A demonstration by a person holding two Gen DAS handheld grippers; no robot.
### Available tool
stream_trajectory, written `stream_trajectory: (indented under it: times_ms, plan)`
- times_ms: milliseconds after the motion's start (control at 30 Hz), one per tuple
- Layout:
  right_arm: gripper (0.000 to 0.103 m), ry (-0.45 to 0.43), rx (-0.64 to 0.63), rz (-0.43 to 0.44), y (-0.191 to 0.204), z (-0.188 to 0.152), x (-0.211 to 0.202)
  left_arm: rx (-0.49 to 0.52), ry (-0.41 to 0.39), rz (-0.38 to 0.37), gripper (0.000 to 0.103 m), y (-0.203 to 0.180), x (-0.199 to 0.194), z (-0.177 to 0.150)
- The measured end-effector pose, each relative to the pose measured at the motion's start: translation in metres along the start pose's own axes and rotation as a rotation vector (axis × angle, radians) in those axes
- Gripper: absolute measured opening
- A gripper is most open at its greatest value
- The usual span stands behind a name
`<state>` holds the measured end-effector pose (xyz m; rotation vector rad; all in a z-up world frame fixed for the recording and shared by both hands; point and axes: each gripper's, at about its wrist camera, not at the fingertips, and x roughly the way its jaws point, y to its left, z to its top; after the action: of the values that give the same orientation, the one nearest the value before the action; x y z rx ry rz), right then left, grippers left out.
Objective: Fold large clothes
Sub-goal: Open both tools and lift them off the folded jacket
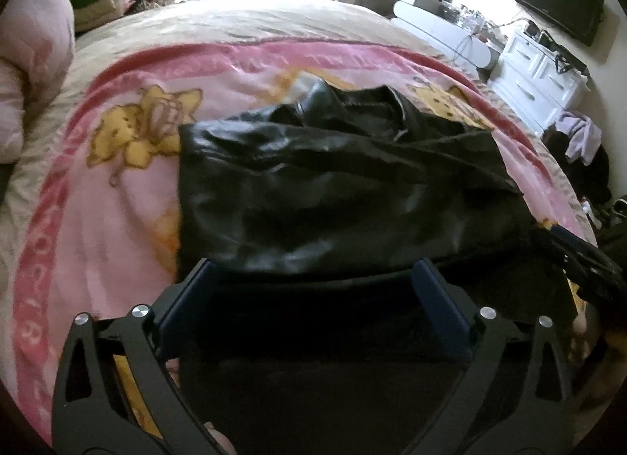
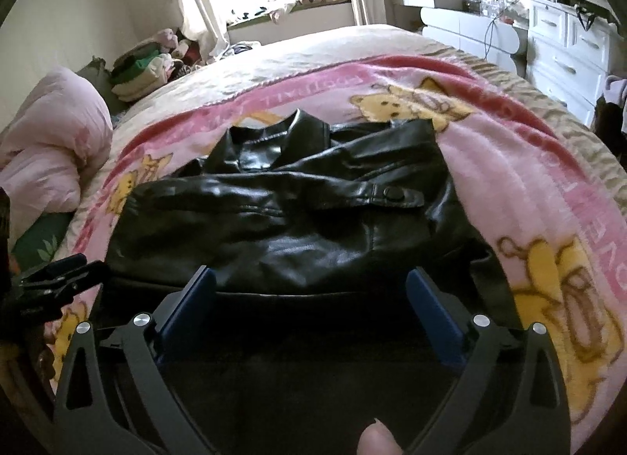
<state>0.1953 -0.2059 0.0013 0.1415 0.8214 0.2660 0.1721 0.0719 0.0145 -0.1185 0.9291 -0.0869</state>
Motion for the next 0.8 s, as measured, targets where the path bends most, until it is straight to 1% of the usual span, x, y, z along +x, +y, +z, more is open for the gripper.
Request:
stream_trajectory:
  times_ms: [100, 200, 367, 633, 800]
  plan:
    - [0.098, -0.018, -0.009, -0.007, 0.003, 0.001, -0.011, -0.025, -0.014, -0.002, 0.094, 0.003, -0.012, 0.004]
    - [0.098, -0.036, -0.025, -0.013, 0.005, 0.002, -0.020, -0.026, -0.033, 0.010, 0.094, 0.002, -0.024, 0.004]
    - [0.098, -0.066, -0.053, -0.029, 0.012, 0.003, -0.039, -0.028, -0.065, 0.004, 0.094, -0.002, -0.043, 0.000]
    - [0.098, -0.104, -0.084, -0.034, 0.019, 0.000, -0.072, -0.012, -0.127, 0.005, 0.094, -0.012, -0.072, -0.012]
    - [0.098, -0.110, -0.096, -0.030, 0.018, -0.007, -0.090, 0.033, -0.149, 0.010, 0.094, -0.028, -0.085, -0.026]
